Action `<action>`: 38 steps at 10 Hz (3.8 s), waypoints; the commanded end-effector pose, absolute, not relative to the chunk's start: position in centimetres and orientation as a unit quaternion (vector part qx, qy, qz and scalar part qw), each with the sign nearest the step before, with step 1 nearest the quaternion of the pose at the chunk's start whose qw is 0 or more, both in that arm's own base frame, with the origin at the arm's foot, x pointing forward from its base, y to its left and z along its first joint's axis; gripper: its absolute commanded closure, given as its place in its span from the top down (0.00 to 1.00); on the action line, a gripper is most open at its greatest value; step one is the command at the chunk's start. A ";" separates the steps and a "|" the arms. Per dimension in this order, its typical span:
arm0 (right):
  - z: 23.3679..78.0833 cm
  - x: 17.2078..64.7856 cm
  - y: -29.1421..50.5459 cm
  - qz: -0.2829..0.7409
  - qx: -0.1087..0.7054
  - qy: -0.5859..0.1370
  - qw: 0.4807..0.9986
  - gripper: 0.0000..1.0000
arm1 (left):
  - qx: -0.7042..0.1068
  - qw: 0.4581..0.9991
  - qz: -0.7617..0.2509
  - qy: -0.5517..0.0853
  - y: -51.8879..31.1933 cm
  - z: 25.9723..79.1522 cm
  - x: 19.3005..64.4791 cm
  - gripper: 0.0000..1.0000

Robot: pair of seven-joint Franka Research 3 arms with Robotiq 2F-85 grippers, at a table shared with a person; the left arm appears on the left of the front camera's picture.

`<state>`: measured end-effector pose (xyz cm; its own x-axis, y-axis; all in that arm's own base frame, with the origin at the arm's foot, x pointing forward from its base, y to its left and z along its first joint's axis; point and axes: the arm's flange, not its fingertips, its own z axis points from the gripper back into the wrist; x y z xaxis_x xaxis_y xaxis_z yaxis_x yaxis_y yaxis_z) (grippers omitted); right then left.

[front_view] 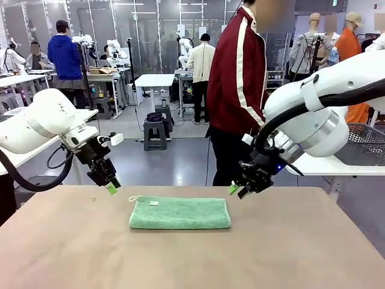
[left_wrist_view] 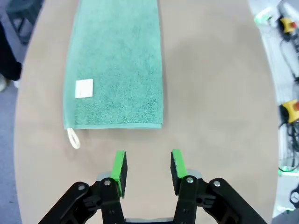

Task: Fold the towels and place them in the basket.
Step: When a person lays out a Towel with hook on the table, fold it in half twice.

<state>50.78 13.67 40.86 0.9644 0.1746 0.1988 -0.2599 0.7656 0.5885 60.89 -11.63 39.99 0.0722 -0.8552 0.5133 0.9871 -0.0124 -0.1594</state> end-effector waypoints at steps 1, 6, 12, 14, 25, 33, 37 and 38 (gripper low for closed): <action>41.3 51.1 13.2 0.125 0.314 -0.064 0.939 0.44 | -0.289 0.680 -0.652 -0.170 -11.1 39.5 60.7 0.49; 41.1 51.0 13.4 0.120 0.318 -0.068 0.938 0.44 | -0.308 0.673 -0.606 -0.291 -8.7 37.4 60.5 0.49; 40.6 50.4 17.1 0.006 0.297 -0.143 0.944 0.84 | -0.322 0.660 -0.583 -0.348 -5.8 35.9 61.0 0.90; 40.2 50.2 17.8 -0.010 0.285 -0.126 0.950 1.00 | -0.326 0.660 -0.577 -0.354 -5.0 35.8 61.1 1.00; 34.8 52.9 25.2 -0.030 0.127 -0.130 0.983 1.00 | -0.316 0.672 -0.577 -0.341 -4.6 36.0 61.5 1.00; 31.0 56.2 25.7 -0.034 0.095 -0.094 0.990 1.00 | -0.316 0.672 -0.577 -0.341 -4.6 36.0 61.5 1.00; 30.4 56.5 25.0 -0.042 0.075 -0.099 0.991 1.00 | -0.316 0.672 -0.577 -0.341 -4.6 36.0 61.5 1.00; 30.1 56.6 25.0 -0.042 0.070 -0.098 0.992 1.00 | -0.316 0.672 -0.577 -0.341 -4.6 36.0 61.5 1.00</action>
<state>56.32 23.88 30.38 0.9804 -0.0672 0.1853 0.0321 0.9820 0.1863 61.55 -4.59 35.83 0.1026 -0.5615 0.8211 0.9903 0.1352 -0.0314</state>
